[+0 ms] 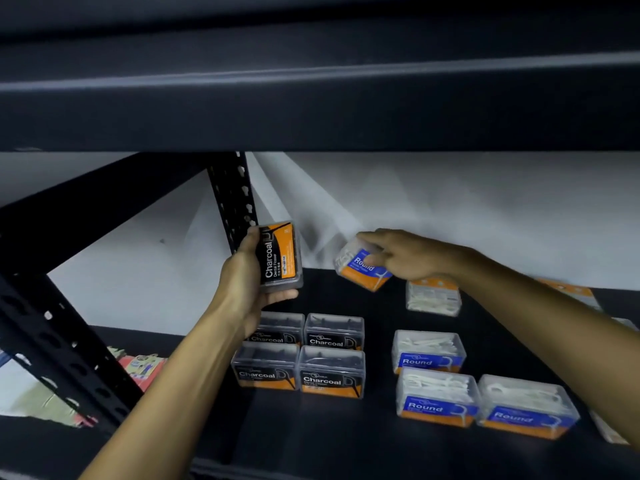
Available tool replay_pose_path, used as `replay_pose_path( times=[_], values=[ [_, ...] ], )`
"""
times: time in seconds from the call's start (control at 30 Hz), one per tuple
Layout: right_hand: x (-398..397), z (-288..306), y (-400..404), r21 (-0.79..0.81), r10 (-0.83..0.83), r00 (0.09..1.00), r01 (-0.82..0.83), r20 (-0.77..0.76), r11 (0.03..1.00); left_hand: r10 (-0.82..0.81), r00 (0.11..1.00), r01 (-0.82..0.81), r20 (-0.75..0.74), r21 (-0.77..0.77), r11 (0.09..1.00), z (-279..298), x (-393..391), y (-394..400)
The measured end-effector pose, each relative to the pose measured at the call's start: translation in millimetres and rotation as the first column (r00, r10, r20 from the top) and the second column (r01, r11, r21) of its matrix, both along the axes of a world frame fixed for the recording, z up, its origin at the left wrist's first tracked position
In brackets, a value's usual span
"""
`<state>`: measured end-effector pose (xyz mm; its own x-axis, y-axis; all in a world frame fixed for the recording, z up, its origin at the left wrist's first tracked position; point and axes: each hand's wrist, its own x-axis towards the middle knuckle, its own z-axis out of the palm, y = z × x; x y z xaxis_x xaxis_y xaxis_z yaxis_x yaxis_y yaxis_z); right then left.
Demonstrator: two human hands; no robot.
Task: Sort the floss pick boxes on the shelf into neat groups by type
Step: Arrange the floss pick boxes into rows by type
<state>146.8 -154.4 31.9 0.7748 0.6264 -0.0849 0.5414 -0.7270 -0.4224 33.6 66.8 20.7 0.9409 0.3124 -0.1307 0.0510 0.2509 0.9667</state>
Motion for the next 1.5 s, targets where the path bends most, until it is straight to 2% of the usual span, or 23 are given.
replay_pose_path(
  times=[0.17,0.4,0.5,0.57,0.63,0.7,0.77,0.83,1.0,1.1,1.2,1.5],
  values=[
    [-9.9,6.2,-24.5,0.162,-0.042,0.993,0.060,-0.110,0.985,-0.045,0.999,0.045,0.018,-0.008,0.999,-2.4,-0.6,-5.8],
    [-37.3,21.2,-53.2,0.265,-0.106,0.986,0.136,-0.125,0.955,-0.127,0.992,0.127,0.005,0.030,0.991,-5.3,-1.3,-8.3],
    [-46.2,24.5,-64.8,0.260,-0.124,0.982,0.157,-0.141,0.953,-0.134,0.991,0.134,-0.001,0.106,0.985,-1.1,0.9,-10.7],
    [-48.9,26.2,-71.4,0.250,-0.136,0.978,0.173,-0.157,0.953,-0.106,0.994,0.096,0.034,0.215,0.972,1.3,6.2,-7.4],
    [-50.2,26.9,-75.3,0.212,-0.139,0.980,0.168,-0.146,0.963,-0.098,0.992,0.053,0.079,0.444,0.895,-0.9,15.1,2.6],
    [-51.3,26.9,-76.6,0.160,-0.139,0.984,0.157,-0.115,0.975,-0.156,0.986,0.071,0.060,0.692,0.719,-3.0,24.1,13.3],
    [-52.0,26.0,-77.0,0.121,-0.153,0.983,0.165,-0.104,0.979,-0.197,0.980,0.131,-0.027,0.832,0.539,-5.5,32.3,21.7],
    [-52.6,23.5,-77.5,0.096,-0.162,0.981,0.173,-0.111,0.980,-0.216,0.967,0.213,-0.133,0.888,0.408,-9.1,39.1,29.3],
    [-54.7,14.7,-80.9,0.056,-0.157,0.980,0.165,-0.121,0.985,-0.287,0.893,0.406,-0.346,0.895,0.187,-19.3,46.9,37.5],
    [-56.9,9.6,-80.0,0.068,-0.172,0.977,0.181,-0.123,0.981,-0.305,0.854,0.471,-0.422,0.876,0.106,-24.4,50.0,36.5],
    [-59.8,5.7,-79.0,0.138,-0.196,0.966,0.220,-0.166,0.966,-0.310,0.827,0.510,-0.468,0.857,0.066,-29.1,51.9,39.5],
    [-61.8,-1.1,-83.7,0.164,-0.203,0.965,0.231,-0.168,0.959,-0.307,0.823,0.519,-0.477,0.852,0.066,-38.8,52.4,44.2]
  ],
)
